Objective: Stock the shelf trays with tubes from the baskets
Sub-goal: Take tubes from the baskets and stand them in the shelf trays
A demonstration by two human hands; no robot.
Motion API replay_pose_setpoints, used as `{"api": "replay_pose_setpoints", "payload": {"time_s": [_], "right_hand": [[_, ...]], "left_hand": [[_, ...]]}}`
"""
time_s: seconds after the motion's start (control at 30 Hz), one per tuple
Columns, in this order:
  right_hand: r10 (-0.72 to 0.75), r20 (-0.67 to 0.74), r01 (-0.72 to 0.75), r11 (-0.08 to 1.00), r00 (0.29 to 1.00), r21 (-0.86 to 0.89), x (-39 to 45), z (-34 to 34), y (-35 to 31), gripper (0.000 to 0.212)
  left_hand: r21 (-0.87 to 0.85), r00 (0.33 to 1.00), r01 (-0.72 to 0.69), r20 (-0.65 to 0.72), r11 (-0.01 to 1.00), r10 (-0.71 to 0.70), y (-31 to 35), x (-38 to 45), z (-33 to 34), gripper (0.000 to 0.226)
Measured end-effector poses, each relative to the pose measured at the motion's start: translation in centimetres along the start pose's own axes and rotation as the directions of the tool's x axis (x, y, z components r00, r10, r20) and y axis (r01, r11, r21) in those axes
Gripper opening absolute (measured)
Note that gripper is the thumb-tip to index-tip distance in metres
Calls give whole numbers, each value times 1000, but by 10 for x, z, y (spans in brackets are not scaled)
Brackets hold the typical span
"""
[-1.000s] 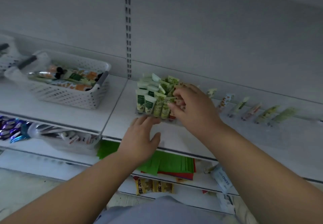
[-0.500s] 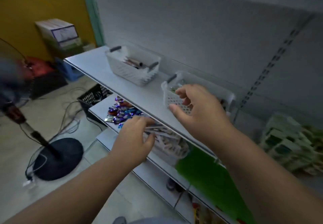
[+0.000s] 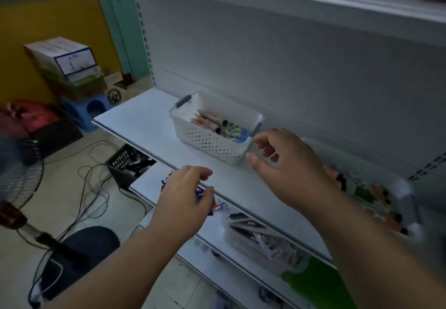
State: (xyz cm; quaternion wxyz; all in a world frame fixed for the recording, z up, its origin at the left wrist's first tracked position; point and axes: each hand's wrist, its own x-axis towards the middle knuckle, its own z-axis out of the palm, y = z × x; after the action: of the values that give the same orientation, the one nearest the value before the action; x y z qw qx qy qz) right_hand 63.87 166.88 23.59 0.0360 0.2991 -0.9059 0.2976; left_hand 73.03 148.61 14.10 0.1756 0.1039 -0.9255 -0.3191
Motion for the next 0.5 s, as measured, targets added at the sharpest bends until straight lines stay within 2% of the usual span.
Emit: {"api": "replay_pose_setpoints", "payload": {"time_s": [0.13, 0.3, 0.4, 0.5], "right_hand": [[-48, -38, 49, 999, 998, 17, 70, 23, 16, 19], [-40, 82, 42, 999, 996, -22, 137, 48, 22, 16], [22, 169, -13, 998, 985, -54, 159, 66, 26, 15], [113, 244, -94, 992, 963, -88, 167, 83, 30, 14]], "left_hand": [[41, 1000, -3, 23, 999, 2, -15, 44, -4, 26], [41, 999, -37, 26, 998, 36, -40, 95, -28, 22], [-8, 993, -119, -14, 993, 119, -54, 129, -36, 19], [-39, 963, -271, -14, 962, 271, -66, 181, -40, 18]]}}
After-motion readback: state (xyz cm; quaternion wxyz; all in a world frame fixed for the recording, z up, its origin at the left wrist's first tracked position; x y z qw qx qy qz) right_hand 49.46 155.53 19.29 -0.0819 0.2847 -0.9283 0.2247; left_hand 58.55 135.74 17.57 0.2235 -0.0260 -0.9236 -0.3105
